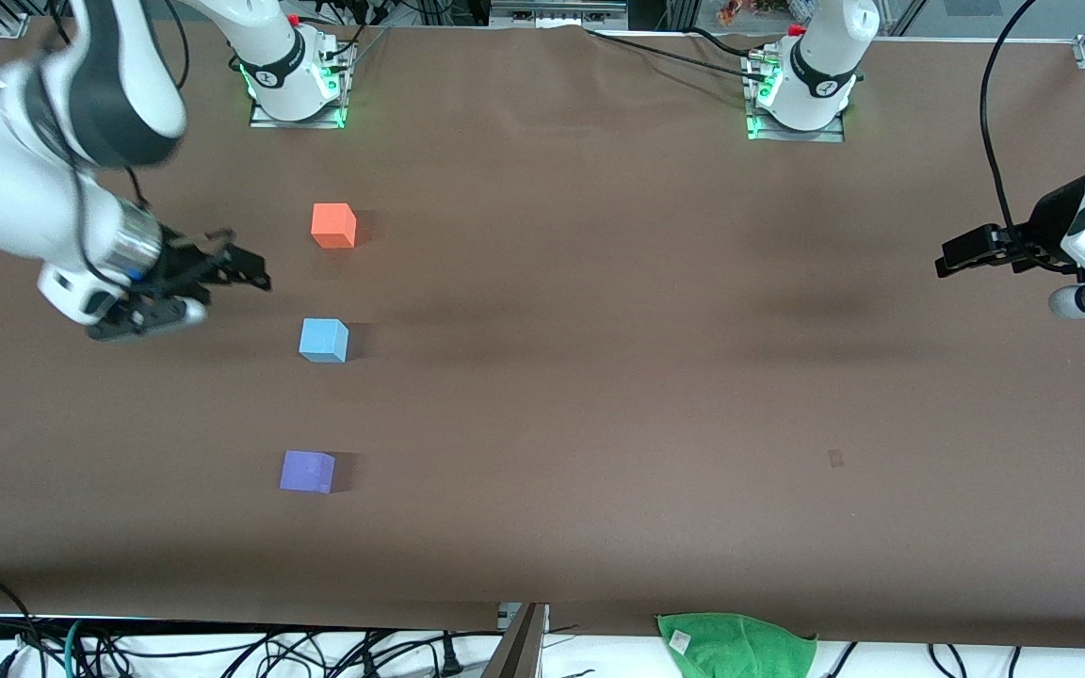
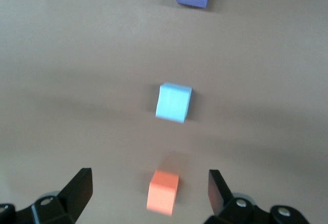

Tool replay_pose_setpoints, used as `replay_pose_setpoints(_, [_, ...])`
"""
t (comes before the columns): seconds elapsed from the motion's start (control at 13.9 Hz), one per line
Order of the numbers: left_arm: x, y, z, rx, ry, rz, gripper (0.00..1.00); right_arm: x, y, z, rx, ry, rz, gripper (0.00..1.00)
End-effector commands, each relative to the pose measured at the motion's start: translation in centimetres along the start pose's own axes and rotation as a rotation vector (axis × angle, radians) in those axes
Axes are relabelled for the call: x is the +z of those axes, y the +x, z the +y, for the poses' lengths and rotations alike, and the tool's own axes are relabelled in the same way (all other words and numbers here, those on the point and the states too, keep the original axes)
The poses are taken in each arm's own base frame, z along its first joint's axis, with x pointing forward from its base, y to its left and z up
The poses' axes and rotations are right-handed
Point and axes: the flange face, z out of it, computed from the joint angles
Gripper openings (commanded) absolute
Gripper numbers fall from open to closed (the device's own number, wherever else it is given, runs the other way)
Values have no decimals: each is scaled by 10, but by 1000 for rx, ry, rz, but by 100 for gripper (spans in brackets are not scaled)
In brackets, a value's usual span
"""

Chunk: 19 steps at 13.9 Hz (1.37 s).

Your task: Place blue block between orange and purple blocks

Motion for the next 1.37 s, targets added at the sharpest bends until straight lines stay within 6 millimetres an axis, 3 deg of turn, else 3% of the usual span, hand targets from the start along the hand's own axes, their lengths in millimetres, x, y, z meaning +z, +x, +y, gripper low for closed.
replay_pose_setpoints(0.0, [-3,0,-1,15,-12,-7,100,-61,-11,-3,13,-52,-34,100])
replay_pose_setpoints(0.22, [-3,0,-2,15,-13,-7,100,-109,-29,19,40,-64,-64,100])
replay_pose_setpoints(0.36, [-3,0,-2,15,-13,-6,100,-105,-35,32,30,-56,-79,100])
replay_pose_setpoints(0.58, [-3,0,-2,18,-13,-6,100,-81,-41,52,32,-47,-65,100])
replay_pose_setpoints(0.72, [-3,0,-2,17,-13,-5,100,-82,-43,56,33,-67,-63,100])
replay_pose_setpoints(1.01, [-3,0,-2,17,-13,-5,100,-84,-39,45,4,-112,-49,100])
replay_pose_setpoints(1.3, [-3,0,-2,17,-13,-5,100,-100,-34,38,-6,-144,-18,100])
